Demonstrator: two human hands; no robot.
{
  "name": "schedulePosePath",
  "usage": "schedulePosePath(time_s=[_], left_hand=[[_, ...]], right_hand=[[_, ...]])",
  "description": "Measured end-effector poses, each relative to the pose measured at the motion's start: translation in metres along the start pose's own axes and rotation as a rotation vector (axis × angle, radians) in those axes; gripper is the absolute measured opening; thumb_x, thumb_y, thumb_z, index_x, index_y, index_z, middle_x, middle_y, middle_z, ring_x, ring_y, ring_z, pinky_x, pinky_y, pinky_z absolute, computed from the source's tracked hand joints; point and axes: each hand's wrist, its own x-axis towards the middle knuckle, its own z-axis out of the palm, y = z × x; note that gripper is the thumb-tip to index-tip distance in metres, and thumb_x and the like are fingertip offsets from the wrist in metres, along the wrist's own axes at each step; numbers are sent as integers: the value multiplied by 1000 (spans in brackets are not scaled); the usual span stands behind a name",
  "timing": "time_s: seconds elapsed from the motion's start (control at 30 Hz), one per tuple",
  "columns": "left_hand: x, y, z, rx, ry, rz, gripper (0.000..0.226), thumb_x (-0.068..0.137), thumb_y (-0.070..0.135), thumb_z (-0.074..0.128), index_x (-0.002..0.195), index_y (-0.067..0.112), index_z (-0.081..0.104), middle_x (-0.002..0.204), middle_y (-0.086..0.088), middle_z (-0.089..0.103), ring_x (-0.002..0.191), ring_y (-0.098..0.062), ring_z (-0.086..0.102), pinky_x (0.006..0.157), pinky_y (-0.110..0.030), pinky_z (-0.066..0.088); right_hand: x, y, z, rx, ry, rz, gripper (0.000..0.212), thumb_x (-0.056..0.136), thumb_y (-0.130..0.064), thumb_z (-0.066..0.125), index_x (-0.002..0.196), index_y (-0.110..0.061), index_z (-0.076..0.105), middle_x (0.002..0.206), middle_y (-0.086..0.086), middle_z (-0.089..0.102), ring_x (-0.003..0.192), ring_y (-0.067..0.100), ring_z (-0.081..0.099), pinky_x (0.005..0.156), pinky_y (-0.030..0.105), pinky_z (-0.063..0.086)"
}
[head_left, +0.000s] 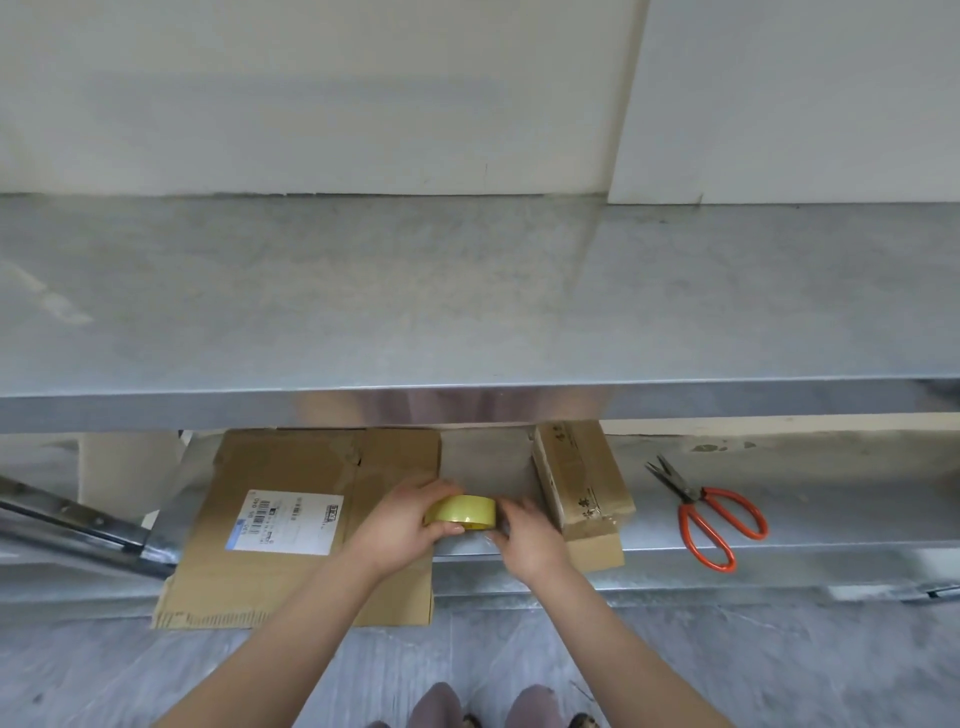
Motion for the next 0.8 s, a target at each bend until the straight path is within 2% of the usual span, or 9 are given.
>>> schedulePosePath(time_s=[0.1, 0.3, 0.43, 0.6, 0.8], left_hand=[[1, 1, -1, 25, -16, 8, 37, 84, 34, 71, 117, 20, 63, 110, 4, 60, 105, -13, 51, 87, -25, 40], [5, 7, -2, 123, -45, 23, 39, 84, 40, 69, 118, 23, 62, 110, 4, 59, 103, -14, 49, 80, -23, 35], [5, 6, -6, 142, -52, 23, 38, 84, 43, 67, 118, 25, 62, 109, 6, 59, 102, -12, 49, 79, -23, 36], [0, -2, -13, 79, -14, -21, 33, 83, 39, 70, 113, 26, 63, 105, 15, 57, 103, -11, 52, 81, -23, 38], [-10, -8, -19, -3, 51, -101, 38, 81, 38, 74, 116, 28, 65, 116, 17, 60, 107, -4, 49, 91, -21, 37]], right_hand=[[1, 0, 0, 16, 3, 10, 37, 94, -36, 57, 130, -30, 52, 124, 1, 49, 110, 24, 56, 87, 35, 50], [1, 3, 1, -12, 26, 8, 35, 95, -33, 55, 130, -33, 51, 124, -1, 50, 110, 22, 56, 85, 35, 51], [3, 3, -1, 0, 49, 6, 32, 96, -32, 53, 127, -37, 53, 121, -2, 52, 107, 21, 57, 79, 30, 49], [-1, 3, 0, -13, 43, -4, 37, 94, -43, 54, 131, -42, 50, 123, -4, 50, 108, 19, 57, 77, 29, 49], [-1, 7, 2, -12, 42, -19, 48, 93, -48, 55, 139, -49, 41, 131, -6, 46, 117, 16, 53, 82, 29, 47]])
